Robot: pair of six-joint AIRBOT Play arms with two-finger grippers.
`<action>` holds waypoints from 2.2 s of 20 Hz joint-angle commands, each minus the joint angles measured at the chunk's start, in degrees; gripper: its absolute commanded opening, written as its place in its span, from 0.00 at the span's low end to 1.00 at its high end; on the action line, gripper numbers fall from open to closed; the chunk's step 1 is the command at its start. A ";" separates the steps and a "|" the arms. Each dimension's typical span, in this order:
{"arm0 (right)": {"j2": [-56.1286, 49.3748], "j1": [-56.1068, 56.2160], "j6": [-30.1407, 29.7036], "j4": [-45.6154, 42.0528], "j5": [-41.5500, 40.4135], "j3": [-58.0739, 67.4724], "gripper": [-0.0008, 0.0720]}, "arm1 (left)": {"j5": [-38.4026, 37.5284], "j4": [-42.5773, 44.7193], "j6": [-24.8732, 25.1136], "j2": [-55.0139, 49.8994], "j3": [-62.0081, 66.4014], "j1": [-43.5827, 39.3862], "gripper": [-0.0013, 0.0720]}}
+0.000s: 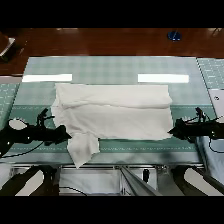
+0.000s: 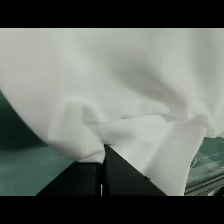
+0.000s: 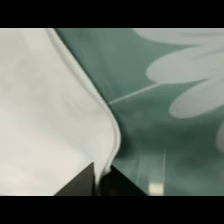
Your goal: Fold the shirts.
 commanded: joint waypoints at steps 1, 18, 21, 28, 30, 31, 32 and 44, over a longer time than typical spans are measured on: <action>-1.18 0.17 -8.57 8.24 1.88 1.42 0.04 | -0.72 -1.95 2.34 0.02 2.78 0.09 0.04; -23.30 10.32 -5.49 11.93 0.50 39.39 0.04 | -2.23 -8.70 -3.02 -38.36 59.56 -2.40 0.04; -27.65 10.58 -4.09 11.96 0.50 43.74 0.04 | -2.49 -8.68 -4.63 -43.93 66.79 -2.89 0.04; -29.88 7.13 -6.75 9.09 1.53 48.35 0.58 | -13.94 0.09 -3.32 -47.15 67.91 -0.17 0.71; -28.11 2.71 -5.73 6.99 4.31 48.81 0.58 | -18.10 8.55 -3.34 -44.72 67.56 3.56 0.71; -27.21 0.66 -5.11 4.61 5.46 48.81 0.58 | -17.70 10.38 -3.30 -42.53 66.49 5.55 0.71; -26.69 -1.16 -4.04 1.46 6.51 48.74 0.58 | -15.17 10.21 -3.28 -39.45 64.37 7.78 0.71; -33.18 7.06 -4.61 10.12 0.09 39.82 0.58 | 9.97 -8.55 1.07 -6.69 23.06 -0.48 0.71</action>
